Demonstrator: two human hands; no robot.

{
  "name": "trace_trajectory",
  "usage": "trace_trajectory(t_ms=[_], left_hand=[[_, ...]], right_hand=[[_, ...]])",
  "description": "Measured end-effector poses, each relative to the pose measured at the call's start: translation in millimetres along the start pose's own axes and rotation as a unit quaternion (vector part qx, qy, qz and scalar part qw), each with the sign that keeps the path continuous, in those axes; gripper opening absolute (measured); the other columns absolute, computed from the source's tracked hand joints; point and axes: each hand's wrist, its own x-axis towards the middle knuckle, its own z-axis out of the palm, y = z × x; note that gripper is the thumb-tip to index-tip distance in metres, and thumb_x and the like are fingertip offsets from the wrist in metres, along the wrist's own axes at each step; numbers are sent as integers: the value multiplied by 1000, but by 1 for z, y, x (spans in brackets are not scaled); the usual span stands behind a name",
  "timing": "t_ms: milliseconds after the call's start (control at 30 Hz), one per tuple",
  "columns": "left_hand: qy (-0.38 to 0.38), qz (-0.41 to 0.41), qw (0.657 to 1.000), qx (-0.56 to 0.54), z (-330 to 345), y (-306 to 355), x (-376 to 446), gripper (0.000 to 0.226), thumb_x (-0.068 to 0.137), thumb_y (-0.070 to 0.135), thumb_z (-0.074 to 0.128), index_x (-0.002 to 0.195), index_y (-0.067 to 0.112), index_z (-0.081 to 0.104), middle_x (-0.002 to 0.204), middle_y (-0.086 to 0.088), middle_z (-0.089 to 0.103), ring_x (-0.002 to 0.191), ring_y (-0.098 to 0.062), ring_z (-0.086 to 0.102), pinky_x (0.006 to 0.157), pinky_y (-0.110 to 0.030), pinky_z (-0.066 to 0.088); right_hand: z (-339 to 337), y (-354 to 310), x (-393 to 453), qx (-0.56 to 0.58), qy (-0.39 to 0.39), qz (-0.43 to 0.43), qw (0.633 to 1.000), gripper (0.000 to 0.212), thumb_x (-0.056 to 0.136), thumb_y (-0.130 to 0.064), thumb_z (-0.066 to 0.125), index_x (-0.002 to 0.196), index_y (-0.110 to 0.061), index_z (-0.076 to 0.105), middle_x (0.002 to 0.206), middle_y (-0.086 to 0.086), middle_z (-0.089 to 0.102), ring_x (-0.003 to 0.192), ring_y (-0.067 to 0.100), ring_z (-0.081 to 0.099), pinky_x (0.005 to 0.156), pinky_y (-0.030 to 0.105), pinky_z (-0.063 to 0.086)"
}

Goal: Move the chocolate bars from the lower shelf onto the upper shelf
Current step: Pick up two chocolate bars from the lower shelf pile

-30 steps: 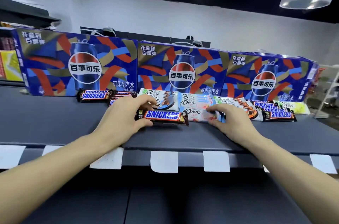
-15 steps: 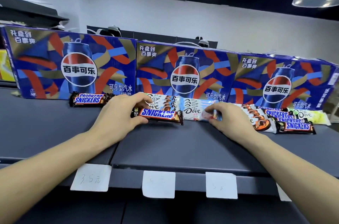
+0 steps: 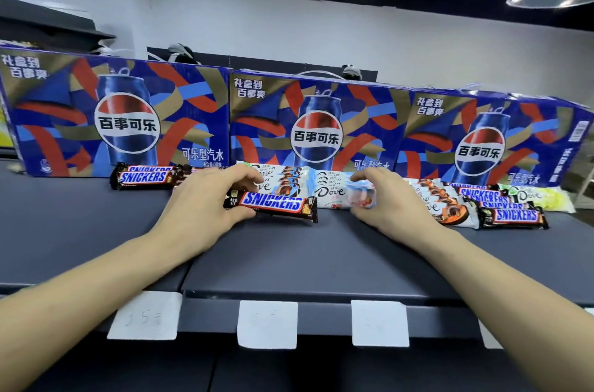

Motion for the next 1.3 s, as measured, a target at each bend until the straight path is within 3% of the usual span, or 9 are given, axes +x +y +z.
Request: trace_trajectory(t_ms=[200, 400, 567, 767, 833, 1167, 1300], left_hand=[[-7, 15, 1000, -21, 24, 45, 7, 44, 71, 24, 82, 106, 39, 58, 96, 26, 66, 94, 8, 58, 84, -19, 44], [-18, 10, 999, -43, 68, 119, 16, 41, 72, 24, 77, 106, 39, 59, 96, 25, 67, 94, 2, 61, 88, -33, 49], [-25, 9, 998, -53, 113, 191, 24, 39, 70, 21, 75, 102, 38, 61, 92, 22, 67, 89, 0, 61, 85, -30, 49], [-31, 9, 999, -25, 162, 263, 37, 43, 71, 19, 74, 107, 38, 61, 97, 21, 67, 92, 1, 58, 81, -20, 44], [-33, 8, 999, -19, 175, 282, 43, 43, 72, 19, 72, 109, 38, 60, 99, 20, 66, 92, -2, 57, 80, -23, 45], [-57, 14, 998, 23, 229, 333, 76, 45, 78, 22, 76, 117, 31, 56, 107, 13, 65, 100, -11, 55, 82, -29, 43], [-55, 17, 997, 42, 235, 334, 83, 48, 76, 25, 77, 119, 30, 56, 108, 11, 65, 103, -14, 55, 84, -32, 44]], right_hand=[[-18, 26, -15, 31, -2, 6, 999, 53, 77, -33, 73, 127, -26, 55, 125, -4, 58, 118, 17, 52, 95, 33, 43], [-57, 86, -37, 27, 31, 16, 999, 38, 87, -20, 63, 124, -23, 58, 124, -1, 61, 118, 17, 54, 99, 33, 42], [-93, 152, -59, 33, 60, 18, 998, 36, 87, -9, 59, 121, -21, 62, 120, -2, 64, 114, 18, 56, 93, 27, 41], [-121, 209, -78, 52, 58, 30, 997, 41, 86, -6, 58, 124, -20, 59, 123, -2, 63, 117, 17, 55, 98, 33, 43], [-128, 221, -79, 61, 66, 33, 995, 43, 84, -5, 56, 124, -21, 60, 122, -3, 63, 115, 17, 56, 96, 31, 44], [-148, 250, -93, 94, 65, 38, 993, 49, 78, 1, 53, 120, -22, 62, 122, -3, 63, 116, 14, 54, 96, 27, 43], [-146, 250, -94, 86, 61, 29, 994, 49, 78, 1, 53, 121, -22, 61, 120, -2, 63, 114, 17, 55, 96, 33, 46]])
